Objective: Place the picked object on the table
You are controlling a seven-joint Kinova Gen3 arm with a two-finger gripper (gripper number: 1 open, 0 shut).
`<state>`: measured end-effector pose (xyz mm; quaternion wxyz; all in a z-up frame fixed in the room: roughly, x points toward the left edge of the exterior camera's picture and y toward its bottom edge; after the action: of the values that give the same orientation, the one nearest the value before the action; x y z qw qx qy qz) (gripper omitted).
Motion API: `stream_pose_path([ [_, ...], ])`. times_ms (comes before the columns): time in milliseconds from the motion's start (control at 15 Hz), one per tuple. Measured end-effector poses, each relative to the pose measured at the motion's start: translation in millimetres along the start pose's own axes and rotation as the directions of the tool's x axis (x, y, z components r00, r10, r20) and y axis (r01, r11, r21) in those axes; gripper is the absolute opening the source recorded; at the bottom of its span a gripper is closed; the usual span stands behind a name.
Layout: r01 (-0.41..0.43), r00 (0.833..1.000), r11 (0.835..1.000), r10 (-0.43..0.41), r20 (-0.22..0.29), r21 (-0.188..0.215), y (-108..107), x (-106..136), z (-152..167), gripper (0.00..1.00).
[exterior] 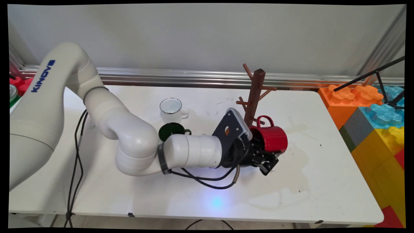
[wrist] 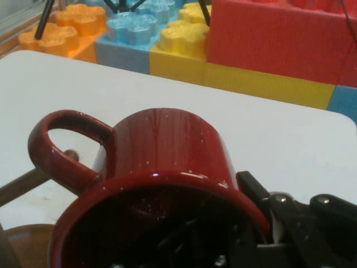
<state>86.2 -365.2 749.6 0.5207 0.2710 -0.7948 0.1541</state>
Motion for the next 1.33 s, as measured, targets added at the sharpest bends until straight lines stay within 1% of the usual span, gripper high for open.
stream_pose_path([
  [400, -0.044, 0.999, 0.998, 0.045, 0.003, -0.043, 14.7, 17.5, -21.0, 0.00],
  [667, -0.076, 0.997, 0.995, 0.077, 0.016, -0.059, 19.9, 30.0, -35.3, 0.00],
  [1333, -0.154, 0.984, 0.984, 0.161, 0.074, -0.095, 20.2, 58.6, -72.4, 0.00],
])
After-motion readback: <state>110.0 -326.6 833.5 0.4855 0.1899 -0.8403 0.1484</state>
